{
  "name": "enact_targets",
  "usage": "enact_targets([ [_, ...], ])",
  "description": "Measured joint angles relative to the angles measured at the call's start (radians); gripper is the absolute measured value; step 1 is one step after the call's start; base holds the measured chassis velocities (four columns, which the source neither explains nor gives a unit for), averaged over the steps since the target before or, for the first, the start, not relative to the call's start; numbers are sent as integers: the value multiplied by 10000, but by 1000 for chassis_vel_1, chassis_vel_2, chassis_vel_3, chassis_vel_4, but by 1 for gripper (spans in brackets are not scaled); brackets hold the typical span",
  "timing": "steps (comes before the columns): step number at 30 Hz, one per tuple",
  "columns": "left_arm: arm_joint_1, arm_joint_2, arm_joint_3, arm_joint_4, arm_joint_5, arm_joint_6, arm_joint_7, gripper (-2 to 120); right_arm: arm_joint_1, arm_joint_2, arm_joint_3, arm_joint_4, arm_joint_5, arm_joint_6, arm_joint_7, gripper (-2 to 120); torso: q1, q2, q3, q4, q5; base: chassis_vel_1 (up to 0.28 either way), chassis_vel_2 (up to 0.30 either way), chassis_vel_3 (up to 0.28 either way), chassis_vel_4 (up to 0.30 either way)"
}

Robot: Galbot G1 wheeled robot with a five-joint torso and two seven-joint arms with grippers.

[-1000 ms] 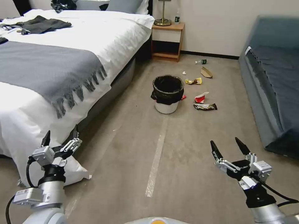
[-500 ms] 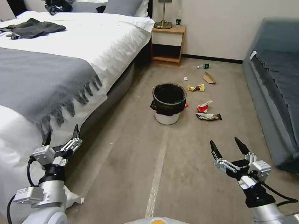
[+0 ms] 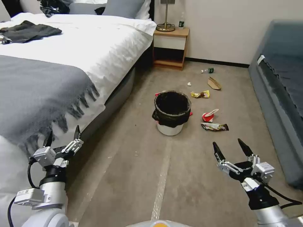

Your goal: Pick up the trash can from the floor.

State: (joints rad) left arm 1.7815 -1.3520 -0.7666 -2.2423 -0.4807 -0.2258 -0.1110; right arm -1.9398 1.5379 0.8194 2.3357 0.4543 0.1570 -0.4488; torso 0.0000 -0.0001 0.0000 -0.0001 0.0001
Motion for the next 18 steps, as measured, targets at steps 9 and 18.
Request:
enact_targets([
  [9,6,-24,-2,26,-62,-58,87,100,-3,-7,5,-29,-10,6,-4,100,0,0,0,1,-2,-113,112,116,-118],
  [18,-61,-56,37,70,-49,-52,100,100,42,-48,21,-118,17,18,-7,100,0,0,0,0,-2,-118,119,124,-112],
])
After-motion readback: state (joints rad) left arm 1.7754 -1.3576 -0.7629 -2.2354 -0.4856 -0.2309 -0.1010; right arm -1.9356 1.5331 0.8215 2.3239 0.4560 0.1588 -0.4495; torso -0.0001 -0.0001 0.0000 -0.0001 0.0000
